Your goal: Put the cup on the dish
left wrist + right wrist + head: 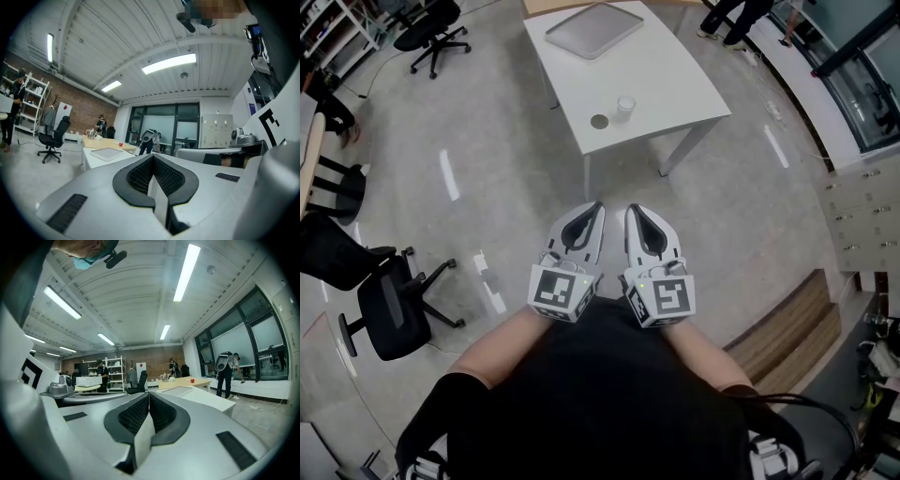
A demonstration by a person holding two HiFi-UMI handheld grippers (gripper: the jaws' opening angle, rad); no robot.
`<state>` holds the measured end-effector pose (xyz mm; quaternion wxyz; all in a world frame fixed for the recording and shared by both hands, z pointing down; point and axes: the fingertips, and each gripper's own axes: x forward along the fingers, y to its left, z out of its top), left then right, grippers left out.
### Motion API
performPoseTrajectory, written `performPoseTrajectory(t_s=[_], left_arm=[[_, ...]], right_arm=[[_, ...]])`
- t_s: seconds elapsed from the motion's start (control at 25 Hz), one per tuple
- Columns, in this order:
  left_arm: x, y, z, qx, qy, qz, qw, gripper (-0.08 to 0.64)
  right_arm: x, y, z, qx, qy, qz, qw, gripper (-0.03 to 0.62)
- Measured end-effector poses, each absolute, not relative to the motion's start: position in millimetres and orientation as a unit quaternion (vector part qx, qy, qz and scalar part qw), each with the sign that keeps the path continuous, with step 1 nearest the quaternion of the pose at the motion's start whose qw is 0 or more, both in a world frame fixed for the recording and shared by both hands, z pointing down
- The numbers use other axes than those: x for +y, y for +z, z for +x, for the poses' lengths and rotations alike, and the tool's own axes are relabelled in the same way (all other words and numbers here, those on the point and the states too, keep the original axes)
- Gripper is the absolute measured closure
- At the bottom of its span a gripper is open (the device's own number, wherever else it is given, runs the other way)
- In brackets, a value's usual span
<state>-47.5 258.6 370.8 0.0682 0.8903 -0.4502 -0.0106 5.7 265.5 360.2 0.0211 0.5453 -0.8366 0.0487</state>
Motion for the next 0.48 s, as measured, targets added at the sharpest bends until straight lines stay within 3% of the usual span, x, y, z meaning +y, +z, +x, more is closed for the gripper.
performPoseTrajectory(t_s=[0.48], left_arm=[[231, 384, -50, -0.442, -0.002, 0.893, 0.083, 0.563]], right_arm=[[241, 377, 5, -0.827, 0.076, 0.556, 0.030, 0.580]])
